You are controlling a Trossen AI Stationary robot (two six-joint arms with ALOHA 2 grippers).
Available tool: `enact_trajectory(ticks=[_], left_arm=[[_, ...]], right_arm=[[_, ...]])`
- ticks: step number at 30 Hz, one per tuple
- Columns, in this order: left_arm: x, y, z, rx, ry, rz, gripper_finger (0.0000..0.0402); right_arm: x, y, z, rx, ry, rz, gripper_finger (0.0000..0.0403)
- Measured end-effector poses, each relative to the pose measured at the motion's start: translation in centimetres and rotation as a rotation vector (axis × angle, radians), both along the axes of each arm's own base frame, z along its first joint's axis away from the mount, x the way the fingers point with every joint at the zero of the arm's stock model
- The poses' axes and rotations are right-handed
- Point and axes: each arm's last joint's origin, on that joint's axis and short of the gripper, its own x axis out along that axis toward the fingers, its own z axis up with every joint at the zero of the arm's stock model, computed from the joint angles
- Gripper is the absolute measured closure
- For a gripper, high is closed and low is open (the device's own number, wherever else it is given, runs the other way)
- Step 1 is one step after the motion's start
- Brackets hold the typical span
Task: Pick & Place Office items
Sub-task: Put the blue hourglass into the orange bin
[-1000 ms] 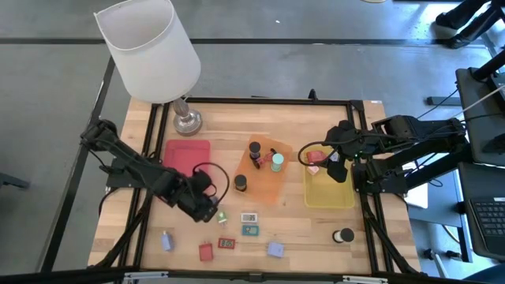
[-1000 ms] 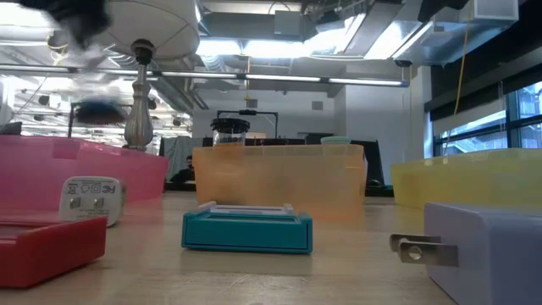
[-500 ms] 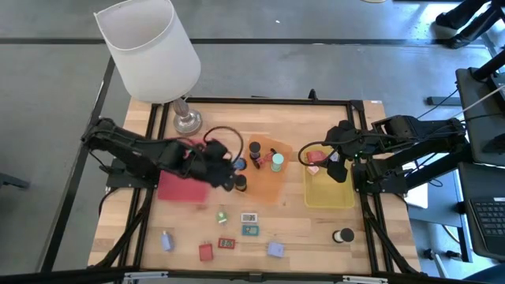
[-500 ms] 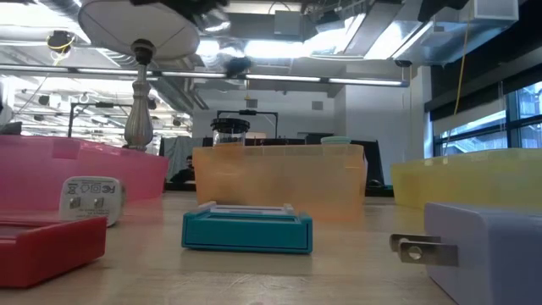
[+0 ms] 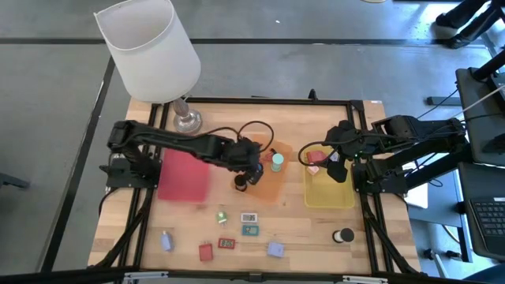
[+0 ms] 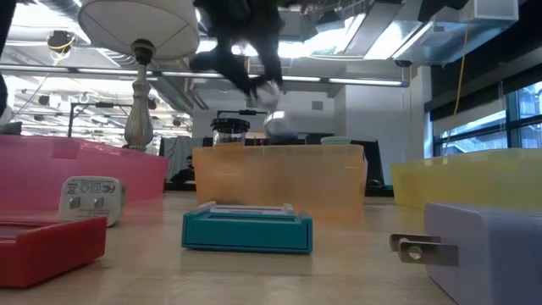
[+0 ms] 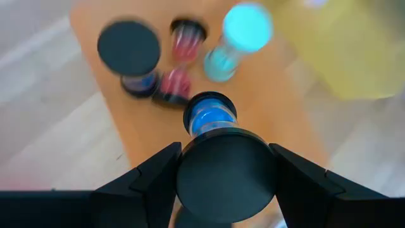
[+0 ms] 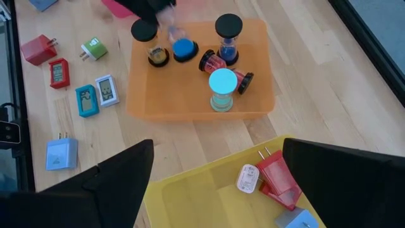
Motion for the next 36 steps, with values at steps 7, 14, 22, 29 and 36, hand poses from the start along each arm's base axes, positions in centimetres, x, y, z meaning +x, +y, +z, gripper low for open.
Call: enact_trajectory(ticks=[7, 14, 22, 29, 36], left_arm=[[1.4, 1.9, -3.2, -0.099, 0.104, 0.008, 0.0185], [1.5, 2.5, -4.4, -0.131, 0.172, -0.003, 0.0185], [1.4, 3.0, -4.7, -0.117, 0.186, 0.010, 0.0185], [1.2, 3.1, -4.8, -0.098, 0.208, 0.018, 0.0185], [1.2, 3.0, -4.8, -0.084, 0.210, 0.022, 0.0185]], right_arm=[[0.0, 0.0, 0.0, 0.000, 0.001, 0.000, 0.0048], [0.0, 0.0, 0.0, 0.000, 0.000, 0.001, 0.0048], [0.0, 0.0, 0.0, 0.000, 0.000, 0.000, 0.0048], [0.0, 0.0, 0.0, 0.000, 0.000, 0.000, 0.0048], [0.0, 0.0, 0.0, 0.000, -0.001, 0.001, 0.0048]])
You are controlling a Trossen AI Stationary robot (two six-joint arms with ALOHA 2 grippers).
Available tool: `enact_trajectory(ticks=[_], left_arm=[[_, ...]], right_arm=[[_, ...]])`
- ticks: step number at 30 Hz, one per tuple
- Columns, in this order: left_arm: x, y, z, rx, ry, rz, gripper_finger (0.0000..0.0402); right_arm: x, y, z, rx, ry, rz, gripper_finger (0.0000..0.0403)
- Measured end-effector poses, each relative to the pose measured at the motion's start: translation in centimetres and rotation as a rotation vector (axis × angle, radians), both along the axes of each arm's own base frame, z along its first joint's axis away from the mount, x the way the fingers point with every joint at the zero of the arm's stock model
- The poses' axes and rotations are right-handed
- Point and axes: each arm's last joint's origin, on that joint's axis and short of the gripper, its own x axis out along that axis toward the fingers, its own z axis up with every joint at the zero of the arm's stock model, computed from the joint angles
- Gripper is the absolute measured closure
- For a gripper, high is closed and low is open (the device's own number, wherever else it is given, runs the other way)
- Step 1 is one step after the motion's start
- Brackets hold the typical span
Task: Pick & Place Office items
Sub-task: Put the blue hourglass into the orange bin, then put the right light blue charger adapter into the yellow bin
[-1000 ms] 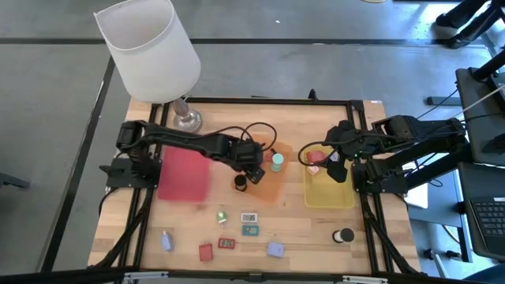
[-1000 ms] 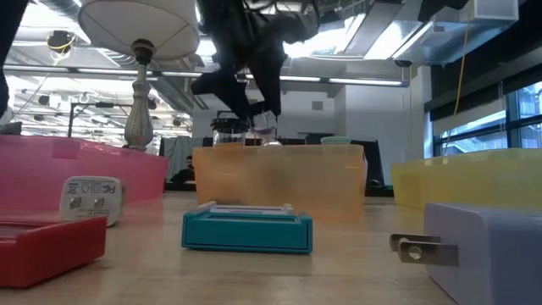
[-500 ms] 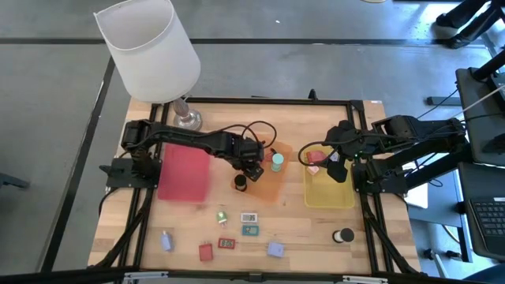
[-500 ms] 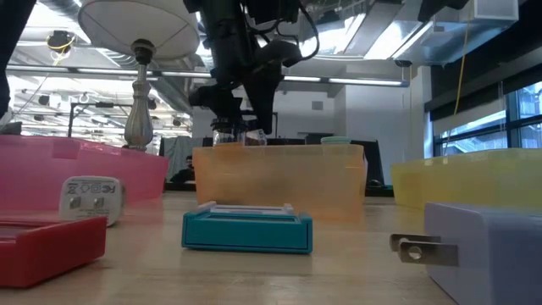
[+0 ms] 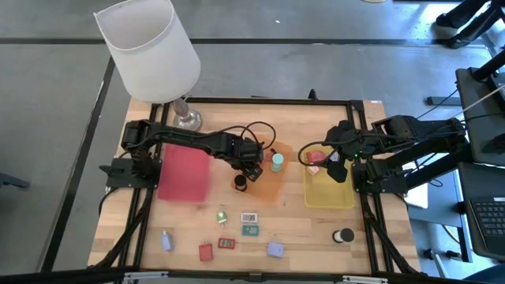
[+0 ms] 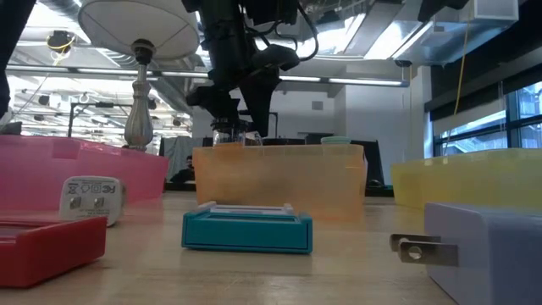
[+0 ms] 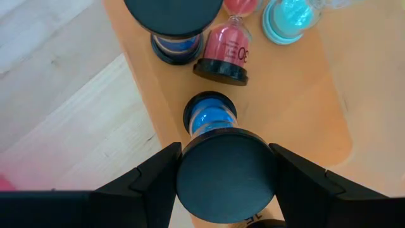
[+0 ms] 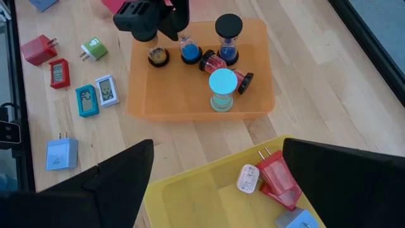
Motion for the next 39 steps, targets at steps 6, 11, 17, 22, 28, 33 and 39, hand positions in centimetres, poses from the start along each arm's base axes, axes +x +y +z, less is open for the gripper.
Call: enact_trajectory(ticks=[6, 11, 17, 22, 28, 33, 39], left_arm=[[0.0, 0.0, 0.0, 0.009, 0.000, 0.003, 0.0184], [0.0, 0.0, 0.0, 0.007, 0.000, 0.009, 0.0168], [-0.1, 0.0, 0.0, 0.006, 0.009, 0.011, 0.0150], [-0.1, 0.0, 0.0, 0.005, 0.007, 0.014, 0.0132], [0.2, 0.0, 2.2, 0.005, -0.081, 0.012, 0.0097], [0.8, -0.2, 5.5, 0.047, -0.176, -0.083, 0.0089], [1.6, -0.6, 9.4, 0.111, -0.295, -0.153, 0.0098]], right_arm=[[0.0, 0.0, 0.0, 0.000, 0.001, 0.000, 0.0048], [0.0, 0.0, 0.0, 0.000, 0.000, 0.000, 0.0048], [0.0, 0.0, 0.0, 0.000, 0.000, 0.000, 0.0048], [0.0, 0.0, 0.0, 0.000, 0.000, 0.000, 0.0048], [0.0, 0.0, 0.0, 0.000, 0.000, 0.000, 0.0048], [0.0, 0.0, 0.0, 0.000, -0.001, 0.000, 0.0048], [0.0, 0.0, 0.0, 0.000, -0.001, -0.001, 0.0048]])
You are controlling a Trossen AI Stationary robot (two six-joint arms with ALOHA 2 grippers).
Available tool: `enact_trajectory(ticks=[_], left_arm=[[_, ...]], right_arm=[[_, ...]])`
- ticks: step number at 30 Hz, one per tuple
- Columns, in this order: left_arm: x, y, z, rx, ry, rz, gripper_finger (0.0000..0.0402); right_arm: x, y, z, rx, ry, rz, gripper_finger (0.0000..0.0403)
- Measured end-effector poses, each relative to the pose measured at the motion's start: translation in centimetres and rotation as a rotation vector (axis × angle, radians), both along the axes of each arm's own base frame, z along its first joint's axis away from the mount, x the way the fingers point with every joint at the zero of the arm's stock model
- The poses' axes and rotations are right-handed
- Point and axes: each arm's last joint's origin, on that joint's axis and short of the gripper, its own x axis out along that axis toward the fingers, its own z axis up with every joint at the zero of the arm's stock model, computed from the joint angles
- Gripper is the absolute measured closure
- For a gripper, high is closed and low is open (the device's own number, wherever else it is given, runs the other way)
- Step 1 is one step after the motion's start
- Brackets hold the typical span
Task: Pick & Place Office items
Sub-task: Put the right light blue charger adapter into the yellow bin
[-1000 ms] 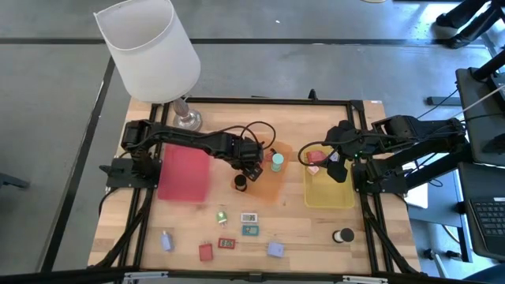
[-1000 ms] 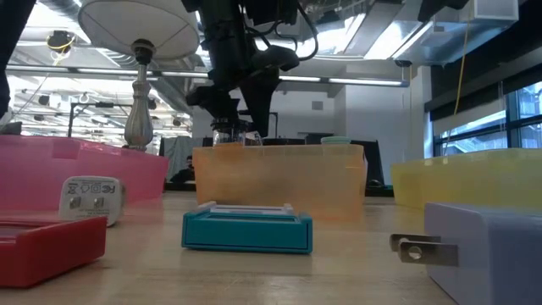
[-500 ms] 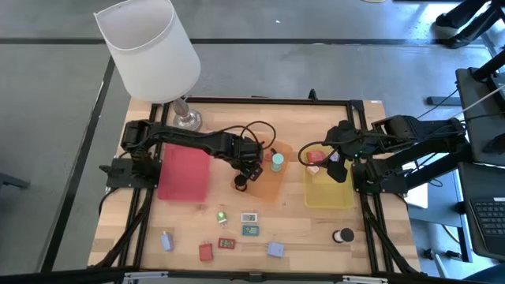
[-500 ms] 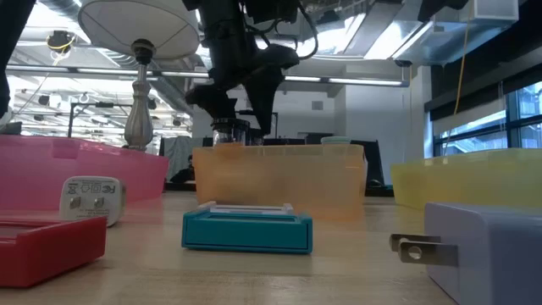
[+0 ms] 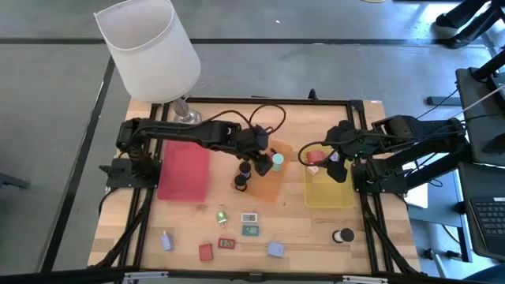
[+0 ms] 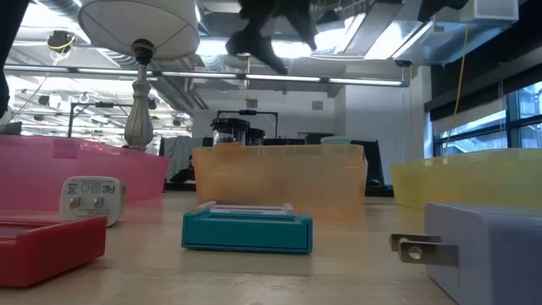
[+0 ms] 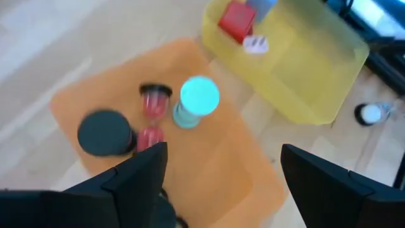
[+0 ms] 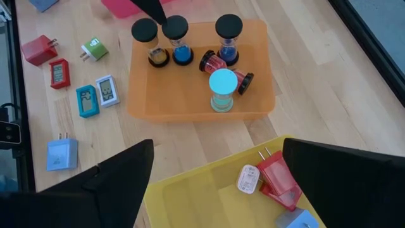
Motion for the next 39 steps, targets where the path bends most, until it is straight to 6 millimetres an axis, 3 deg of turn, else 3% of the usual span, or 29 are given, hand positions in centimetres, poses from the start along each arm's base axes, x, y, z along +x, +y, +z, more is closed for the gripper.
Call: enact_trajectory(ticks=[5, 17, 29, 39], left_arm=[[0.2, -1.4, 2.2, 0.067, -0.062, -0.037, 0.0100], [0.0, -4.2, 5.1, 0.130, -0.148, -0.101, 0.0100], [-0.3, -6.7, 5.3, 0.152, -0.164, -0.124, 0.0100], [-0.6, -7.9, 5.3, 0.141, -0.175, -0.107, 0.0100]], right_arm=[[0.0, 0.0, 0.0, 0.000, 0.000, 0.001, 0.0048], [0.1, 0.0, 0.1, -0.006, -0.019, -0.007, 0.0048], [2.2, 0.5, 2.2, 0.282, -0.343, -0.212, 0.0048], [2.5, 0.2, 2.7, 0.248, -0.445, -0.327, 0.0048]])
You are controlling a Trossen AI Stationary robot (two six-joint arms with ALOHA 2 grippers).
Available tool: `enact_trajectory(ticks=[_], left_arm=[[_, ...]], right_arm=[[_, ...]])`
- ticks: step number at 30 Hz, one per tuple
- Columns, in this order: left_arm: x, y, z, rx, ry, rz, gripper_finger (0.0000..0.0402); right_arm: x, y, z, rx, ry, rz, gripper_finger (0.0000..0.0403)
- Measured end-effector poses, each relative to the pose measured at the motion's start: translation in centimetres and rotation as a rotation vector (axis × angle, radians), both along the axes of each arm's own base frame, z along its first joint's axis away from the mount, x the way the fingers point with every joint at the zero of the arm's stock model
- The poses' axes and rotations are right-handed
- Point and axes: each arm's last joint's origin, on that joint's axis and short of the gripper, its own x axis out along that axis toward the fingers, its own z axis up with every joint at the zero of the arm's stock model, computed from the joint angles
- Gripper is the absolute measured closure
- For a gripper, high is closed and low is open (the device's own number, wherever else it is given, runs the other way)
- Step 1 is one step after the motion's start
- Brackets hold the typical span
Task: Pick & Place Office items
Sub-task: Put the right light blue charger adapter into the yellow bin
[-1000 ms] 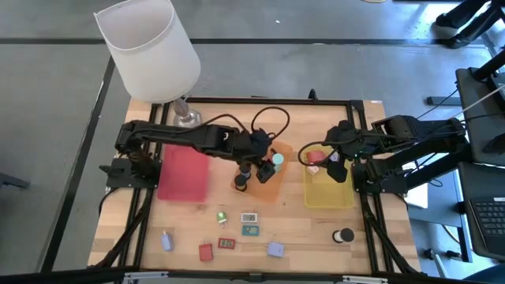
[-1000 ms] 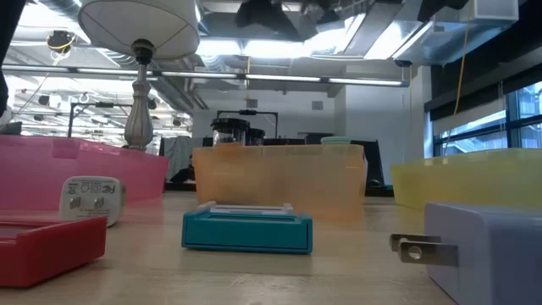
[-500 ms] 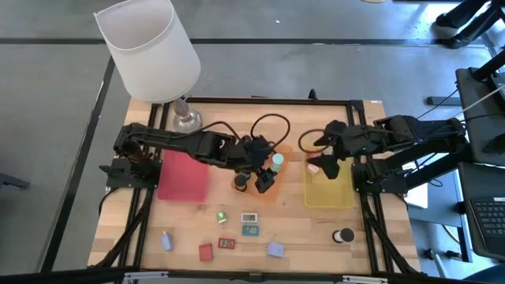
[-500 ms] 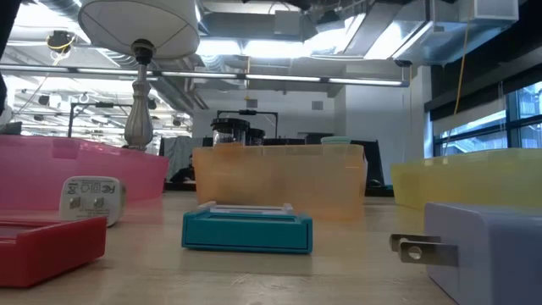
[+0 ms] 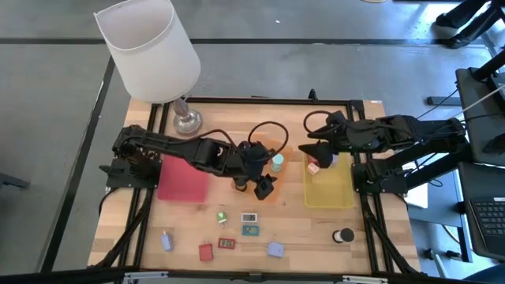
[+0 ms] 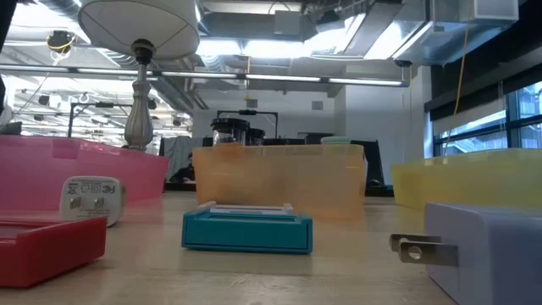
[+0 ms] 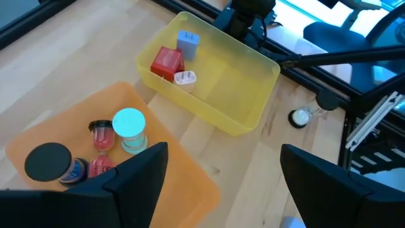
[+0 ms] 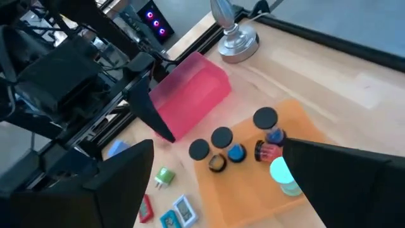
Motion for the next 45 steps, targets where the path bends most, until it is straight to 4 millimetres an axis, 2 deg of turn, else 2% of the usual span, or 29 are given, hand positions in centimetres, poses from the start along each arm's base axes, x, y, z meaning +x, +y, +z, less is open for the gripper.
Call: enact_trajectory(ticks=[9, 14, 19, 24, 31, 34, 39, 42, 45], left_arm=[[-0.1, -0.4, 0.0, -0.013, -0.011, 0.027, 0.0100], [-0.2, -0.9, 0.0, -0.022, -0.012, 0.023, 0.0100], [-0.7, -1.7, -0.2, -0.021, 0.021, 0.004, 0.0100], [-2.9, -2.1, 0.4, -0.050, 0.092, 0.046, 0.0100], [-6.7, -3.0, 2.1, 0.008, 0.121, 0.084, 0.0100], [-8.1, -3.4, 2.9, 0.037, 0.122, 0.073, 0.0100], [-10.3, -3.8, 3.9, 0.107, 0.112, 0.068, 0.0100], [-11.1, -3.9, 4.5, 0.119, 0.094, 0.063, 0.0100], [-11.6, -4.0, 4.9, 0.128, 0.086, 0.039, 0.0100]], right_arm=[[0.7, 0.2, -0.4, -0.047, 0.035, 0.040, 0.0048], [2.3, 1.6, -1.7, 0.055, 0.123, 0.251, 0.0048], [4.0, 3.6, -4.1, 0.076, 0.291, 0.468, 0.0048], [4.8, 6.0, -7.2, -0.004, 0.521, 0.645, 0.0048], [7.3, 11.0, -11.7, -0.289, 0.618, 0.805, 0.0048], [8.4, 13.4, -14.1, -0.327, 0.631, 0.857, 0.0048], [10.5, 16.5, -16.7, -0.224, 0.542, 0.871, 0.0048], [11.6, 17.2, -17.2, -0.201, 0.469, 0.843, 0.0048], [12.1, 17.3, -18.1, -0.253, 0.472, 0.803, 0.0048]])
